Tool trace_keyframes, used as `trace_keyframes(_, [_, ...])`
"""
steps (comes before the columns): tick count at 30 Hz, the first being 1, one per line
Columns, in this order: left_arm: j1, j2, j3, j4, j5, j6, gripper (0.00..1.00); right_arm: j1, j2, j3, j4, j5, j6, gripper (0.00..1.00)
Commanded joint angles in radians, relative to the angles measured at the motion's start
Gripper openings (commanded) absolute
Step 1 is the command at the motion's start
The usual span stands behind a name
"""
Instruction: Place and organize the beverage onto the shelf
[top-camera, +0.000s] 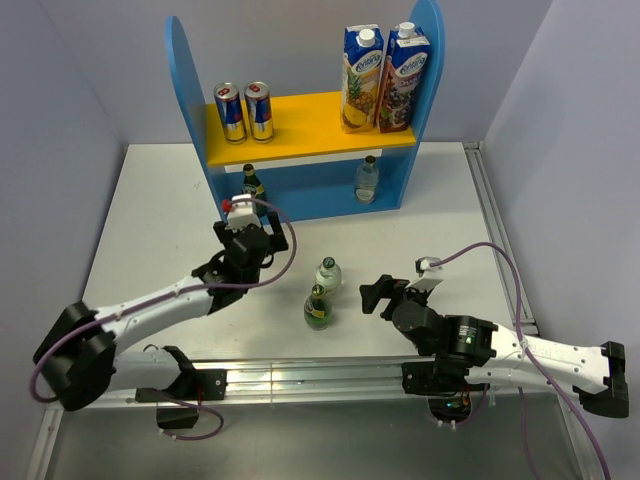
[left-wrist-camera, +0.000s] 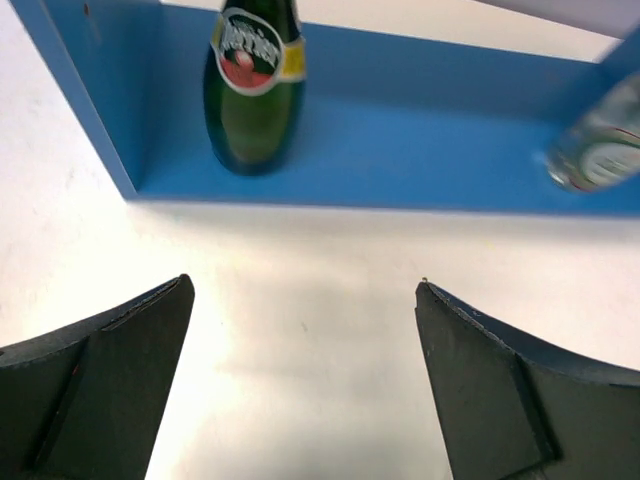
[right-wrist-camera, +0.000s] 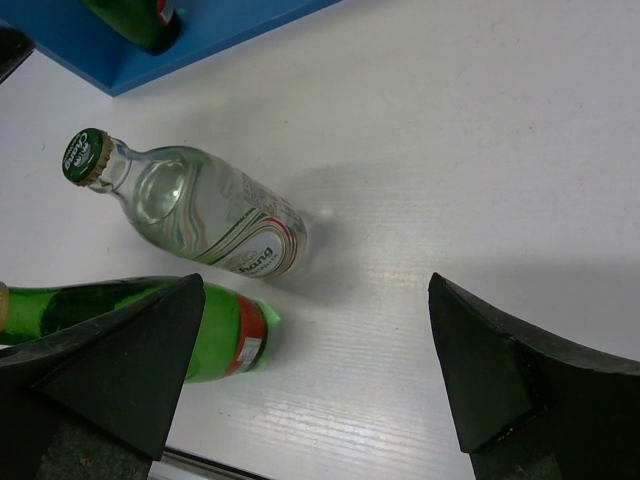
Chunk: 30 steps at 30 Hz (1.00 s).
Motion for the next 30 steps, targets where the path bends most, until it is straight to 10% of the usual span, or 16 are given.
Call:
trace_keyframes(1, [-0.082,-0.144,-0.039,-0.095,-0.037,-0.074,0.99,0.011,0.001,-0.01,0.038,0.035,-0.004,1.0])
trace_keyframes(10, [-0.378,-0.319,-0.188,-0.22,-0.14,-0.237,0.99,0.018,-0.001,-0.01,0.041,0.036,-0.006,1.0])
trace_keyframes(18, [-0.753,-0.127,-0.141,-0.271,-0.419,-0.448,0.99,0.021,0.008,-0.007,0.038,0.044,-0.001,1.0])
trace_keyframes(30, [-0.815,0.19,-0.01,-0.13,-0.407,-0.403,0.99,0.027,0.016,-0.007,0.038,0.046,-0.001,1.0])
